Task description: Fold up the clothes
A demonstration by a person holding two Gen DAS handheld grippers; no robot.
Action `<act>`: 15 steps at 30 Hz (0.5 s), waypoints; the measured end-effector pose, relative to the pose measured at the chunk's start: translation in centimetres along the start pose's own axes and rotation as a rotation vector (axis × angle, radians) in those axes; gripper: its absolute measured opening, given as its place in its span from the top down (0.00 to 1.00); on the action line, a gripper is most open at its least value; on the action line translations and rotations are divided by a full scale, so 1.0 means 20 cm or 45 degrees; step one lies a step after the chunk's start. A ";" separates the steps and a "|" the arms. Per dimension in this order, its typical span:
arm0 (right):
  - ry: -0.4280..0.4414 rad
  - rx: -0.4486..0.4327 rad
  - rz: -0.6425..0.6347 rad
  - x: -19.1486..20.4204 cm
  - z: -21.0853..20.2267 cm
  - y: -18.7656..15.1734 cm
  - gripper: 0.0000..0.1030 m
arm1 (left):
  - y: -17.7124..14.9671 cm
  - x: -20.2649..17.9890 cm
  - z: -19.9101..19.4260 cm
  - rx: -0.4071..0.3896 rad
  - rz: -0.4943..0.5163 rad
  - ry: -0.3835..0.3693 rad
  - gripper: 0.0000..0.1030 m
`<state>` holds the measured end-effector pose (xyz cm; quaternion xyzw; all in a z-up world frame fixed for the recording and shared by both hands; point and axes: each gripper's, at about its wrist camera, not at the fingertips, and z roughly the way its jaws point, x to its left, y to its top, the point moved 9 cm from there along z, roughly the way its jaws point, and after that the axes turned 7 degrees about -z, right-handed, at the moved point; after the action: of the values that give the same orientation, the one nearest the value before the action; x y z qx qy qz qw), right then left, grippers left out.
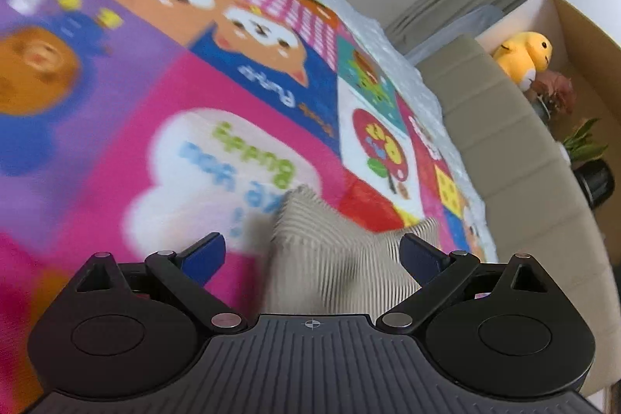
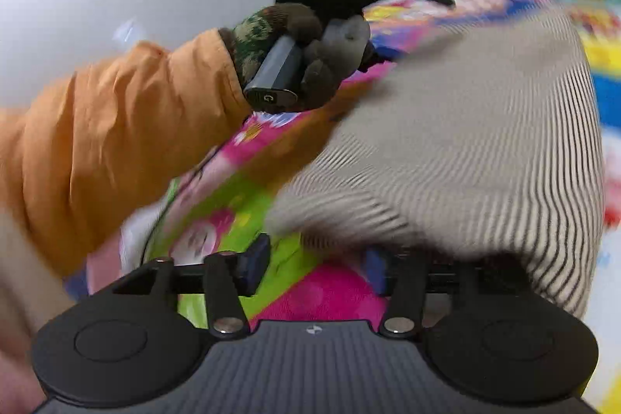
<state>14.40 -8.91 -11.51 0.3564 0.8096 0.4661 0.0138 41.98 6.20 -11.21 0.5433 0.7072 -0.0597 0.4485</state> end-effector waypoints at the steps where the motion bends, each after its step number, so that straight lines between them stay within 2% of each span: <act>1: -0.019 -0.006 -0.048 0.02 -0.04 0.01 0.44 | -0.02 0.00 -0.07 -0.003 0.034 0.008 0.04; 4: -0.094 -0.046 -0.167 0.05 -0.22 0.06 0.44 | -0.12 -0.02 -0.27 -0.028 0.202 0.066 0.04; 6: -0.230 -0.117 -0.285 0.02 -0.35 0.12 0.44 | -0.22 -0.06 -0.39 -0.056 0.383 0.115 0.04; 9: -0.491 -0.141 -0.360 -0.13 -0.42 0.19 0.46 | -0.41 -0.15 -0.52 -0.094 0.646 0.166 0.01; 11: -0.577 -0.093 -0.326 -0.24 -0.38 0.16 0.46 | -0.54 -0.22 -0.55 -0.091 0.788 0.161 0.01; 12: -0.603 -0.028 -0.312 -0.29 -0.32 0.11 0.46 | -0.61 -0.25 -0.55 -0.071 0.847 0.148 0.00; 14: -0.614 0.131 -0.327 -0.35 -0.20 -0.03 0.46 | -0.77 -0.29 -0.55 0.006 0.950 0.117 0.00; 15: -0.642 0.129 -0.354 -0.34 -0.18 -0.05 0.47 | -0.82 -0.29 -0.55 0.038 0.973 0.114 0.00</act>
<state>17.61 -15.91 -12.47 0.3470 0.8440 0.3154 0.2605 22.17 1.74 -7.26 0.7763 0.4717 0.1251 0.3991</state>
